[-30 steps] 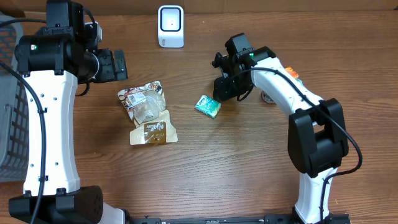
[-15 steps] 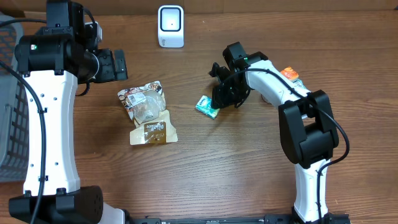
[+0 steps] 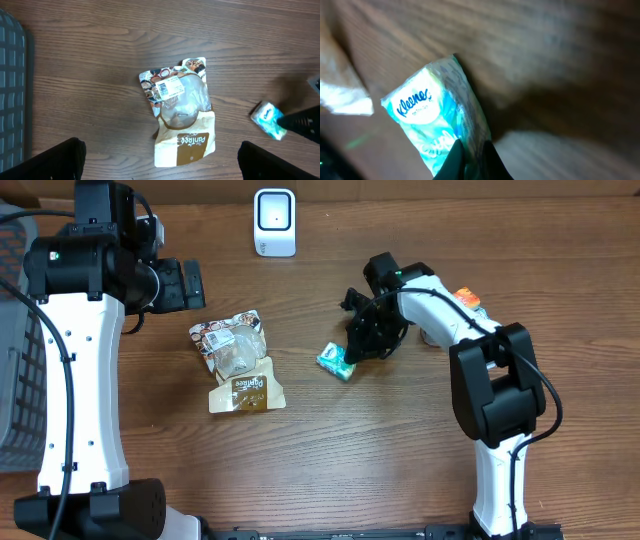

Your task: Scan the item barcode

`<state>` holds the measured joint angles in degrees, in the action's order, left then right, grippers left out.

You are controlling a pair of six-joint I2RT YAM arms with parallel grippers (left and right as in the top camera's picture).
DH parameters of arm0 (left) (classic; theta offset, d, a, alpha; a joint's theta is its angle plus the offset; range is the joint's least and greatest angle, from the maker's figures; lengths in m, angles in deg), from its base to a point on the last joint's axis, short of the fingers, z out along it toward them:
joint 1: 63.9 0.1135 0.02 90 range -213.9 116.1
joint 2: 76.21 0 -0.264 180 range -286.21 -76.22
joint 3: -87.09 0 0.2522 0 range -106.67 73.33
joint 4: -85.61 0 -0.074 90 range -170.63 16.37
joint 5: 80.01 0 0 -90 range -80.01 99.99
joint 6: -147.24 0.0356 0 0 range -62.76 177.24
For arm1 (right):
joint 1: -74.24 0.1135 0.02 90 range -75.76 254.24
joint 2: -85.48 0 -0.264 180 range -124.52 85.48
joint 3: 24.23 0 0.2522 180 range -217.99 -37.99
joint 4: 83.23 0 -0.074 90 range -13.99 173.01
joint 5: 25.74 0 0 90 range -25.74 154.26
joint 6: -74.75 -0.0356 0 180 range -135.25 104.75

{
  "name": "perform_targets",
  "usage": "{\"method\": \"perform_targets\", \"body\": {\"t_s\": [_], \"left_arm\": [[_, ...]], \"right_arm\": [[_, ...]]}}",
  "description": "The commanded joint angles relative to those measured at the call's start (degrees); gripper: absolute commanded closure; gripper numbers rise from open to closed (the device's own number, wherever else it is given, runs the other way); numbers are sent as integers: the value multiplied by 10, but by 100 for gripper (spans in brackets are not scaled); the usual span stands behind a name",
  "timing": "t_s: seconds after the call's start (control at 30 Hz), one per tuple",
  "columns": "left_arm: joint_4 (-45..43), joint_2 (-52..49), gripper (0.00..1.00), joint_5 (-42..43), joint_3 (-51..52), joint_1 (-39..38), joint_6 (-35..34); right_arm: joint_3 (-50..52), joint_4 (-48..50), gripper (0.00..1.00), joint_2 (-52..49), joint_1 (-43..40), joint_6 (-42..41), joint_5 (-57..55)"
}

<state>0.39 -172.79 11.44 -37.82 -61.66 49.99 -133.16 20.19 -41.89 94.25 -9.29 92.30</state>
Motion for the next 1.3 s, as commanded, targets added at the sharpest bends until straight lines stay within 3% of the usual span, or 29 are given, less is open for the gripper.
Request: {"method": "perform_targets", "body": {"t_s": [0.0, 0.27, 0.7, 1.03, 1.27], "left_arm": [[0, -2, 1, -2, -8, 0, 10], [0, -2, 0, -2, -8, 0, 10], [0, -2, 0, -2, -8, 0, 10], [0, -2, 0, -2, -8, 0, 10], [0, -2, 1, -2, -8, 0, 10]], "right_arm": [[-47, -24, 96, -3, -27, -2, 89], [-111, -115, 96, 20, -84, -1, 311], [-114, -231, 96, 44, -116, 1, 620], [-115, -342, 96, 94, -117, 66, 619], [-115, -342, 96, 154, -117, 94, 615]]}}
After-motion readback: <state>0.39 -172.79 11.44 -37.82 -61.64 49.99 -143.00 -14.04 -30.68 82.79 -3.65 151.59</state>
